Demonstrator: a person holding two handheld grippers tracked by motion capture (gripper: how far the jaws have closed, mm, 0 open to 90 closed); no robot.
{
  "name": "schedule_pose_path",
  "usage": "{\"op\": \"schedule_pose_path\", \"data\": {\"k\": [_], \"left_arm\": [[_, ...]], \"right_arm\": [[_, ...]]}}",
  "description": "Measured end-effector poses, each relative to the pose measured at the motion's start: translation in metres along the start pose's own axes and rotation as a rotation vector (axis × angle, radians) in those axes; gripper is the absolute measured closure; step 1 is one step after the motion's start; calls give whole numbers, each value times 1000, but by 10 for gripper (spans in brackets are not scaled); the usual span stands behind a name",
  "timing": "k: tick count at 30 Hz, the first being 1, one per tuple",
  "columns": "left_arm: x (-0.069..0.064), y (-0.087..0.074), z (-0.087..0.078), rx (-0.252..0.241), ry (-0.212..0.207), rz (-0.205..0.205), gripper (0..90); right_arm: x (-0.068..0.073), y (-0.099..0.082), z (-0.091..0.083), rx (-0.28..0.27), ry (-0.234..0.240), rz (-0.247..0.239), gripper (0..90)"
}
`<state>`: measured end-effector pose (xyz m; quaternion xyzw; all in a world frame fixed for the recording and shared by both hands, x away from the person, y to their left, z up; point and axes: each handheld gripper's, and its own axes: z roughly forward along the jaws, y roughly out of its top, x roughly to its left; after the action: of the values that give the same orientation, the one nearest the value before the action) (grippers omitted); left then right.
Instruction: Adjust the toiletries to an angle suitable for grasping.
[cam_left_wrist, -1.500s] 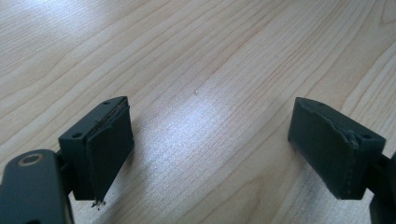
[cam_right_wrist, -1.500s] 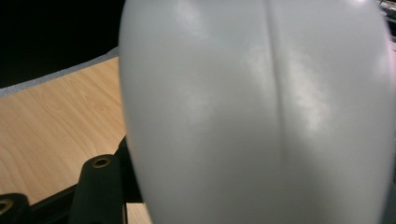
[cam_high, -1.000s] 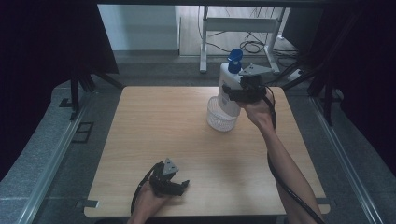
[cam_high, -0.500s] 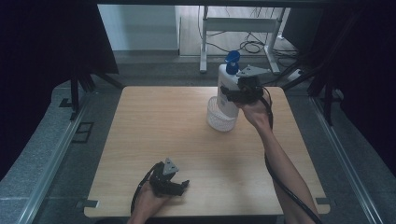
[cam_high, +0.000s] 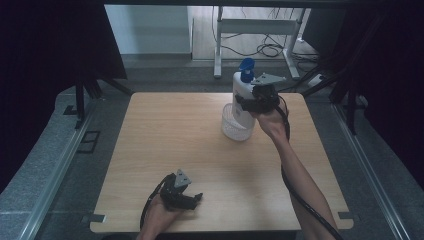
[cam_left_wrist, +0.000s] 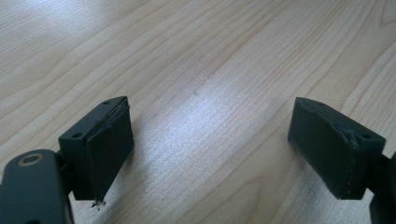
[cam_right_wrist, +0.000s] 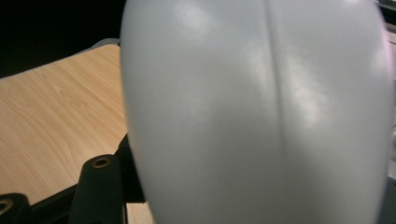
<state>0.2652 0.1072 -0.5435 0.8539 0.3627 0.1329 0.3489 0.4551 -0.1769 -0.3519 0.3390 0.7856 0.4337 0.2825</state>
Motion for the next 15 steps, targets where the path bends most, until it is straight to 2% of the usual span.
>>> {"op": "schedule_pose_path", "data": {"k": [15], "left_arm": [[0,0,0,0,0,0,134]], "right_arm": [[-2,-2,7,-15,-7,8,373]]}}
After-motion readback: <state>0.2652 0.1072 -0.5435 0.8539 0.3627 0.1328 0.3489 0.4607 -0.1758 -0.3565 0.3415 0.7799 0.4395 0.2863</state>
